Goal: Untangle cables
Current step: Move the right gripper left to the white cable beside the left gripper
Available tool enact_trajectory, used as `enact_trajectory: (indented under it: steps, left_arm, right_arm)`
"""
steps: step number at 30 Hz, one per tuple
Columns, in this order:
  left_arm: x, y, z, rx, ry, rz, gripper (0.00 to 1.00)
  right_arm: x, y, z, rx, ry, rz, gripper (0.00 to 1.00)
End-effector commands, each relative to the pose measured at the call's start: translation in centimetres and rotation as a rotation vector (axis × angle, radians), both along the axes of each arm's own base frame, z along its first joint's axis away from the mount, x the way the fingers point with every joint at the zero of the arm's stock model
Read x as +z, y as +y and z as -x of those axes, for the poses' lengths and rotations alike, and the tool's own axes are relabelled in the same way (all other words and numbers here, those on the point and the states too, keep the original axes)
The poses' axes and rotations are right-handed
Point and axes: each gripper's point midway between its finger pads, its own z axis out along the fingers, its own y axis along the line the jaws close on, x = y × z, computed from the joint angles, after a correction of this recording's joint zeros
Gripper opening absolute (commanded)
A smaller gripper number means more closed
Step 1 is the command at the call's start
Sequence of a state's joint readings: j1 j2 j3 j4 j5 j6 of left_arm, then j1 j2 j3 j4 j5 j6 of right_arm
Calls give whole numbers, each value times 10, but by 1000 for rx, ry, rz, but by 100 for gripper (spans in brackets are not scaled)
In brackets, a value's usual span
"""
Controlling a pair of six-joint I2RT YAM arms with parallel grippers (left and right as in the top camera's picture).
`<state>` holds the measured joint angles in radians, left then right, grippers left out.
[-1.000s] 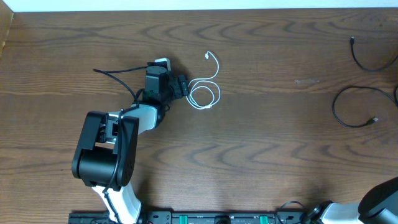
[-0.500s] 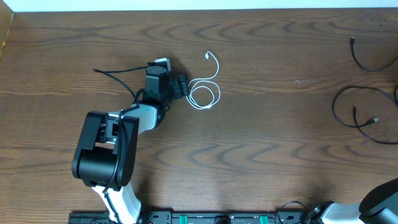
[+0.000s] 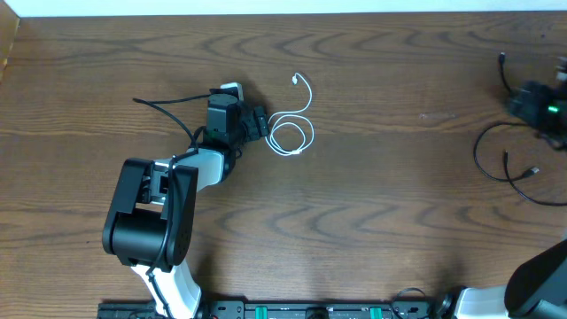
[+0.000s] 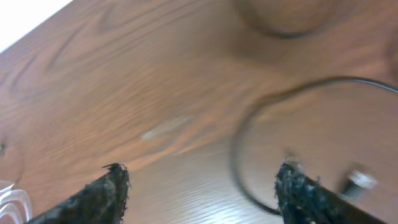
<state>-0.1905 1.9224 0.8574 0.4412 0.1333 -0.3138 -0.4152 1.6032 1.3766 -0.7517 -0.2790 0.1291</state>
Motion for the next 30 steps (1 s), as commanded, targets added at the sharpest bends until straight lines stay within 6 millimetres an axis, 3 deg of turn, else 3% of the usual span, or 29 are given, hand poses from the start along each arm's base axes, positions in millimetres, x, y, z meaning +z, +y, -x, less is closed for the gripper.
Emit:
enact_trajectory:
  steps: [1, 7, 15, 26, 30]
  left_arm:
    - [-6, 0, 4, -10, 26, 5, 90]
    - [-6, 0, 4, -10, 26, 5, 89]
    - [-6, 0, 4, -10, 26, 5, 90]
    - [-6, 0, 4, -10, 26, 5, 89]
    - [-6, 0, 4, -10, 26, 5, 89]
  right_arm:
    - [-13, 67, -8, 176, 26, -28, 99]
    - [-40, 150, 1, 384, 82, -33, 99]
    - [-76, 264, 35, 890, 41, 115, 99]
    - [-71, 359, 47, 1150, -169, 219, 99]
    - [-82, 382, 56, 1243, -184, 241, 99]
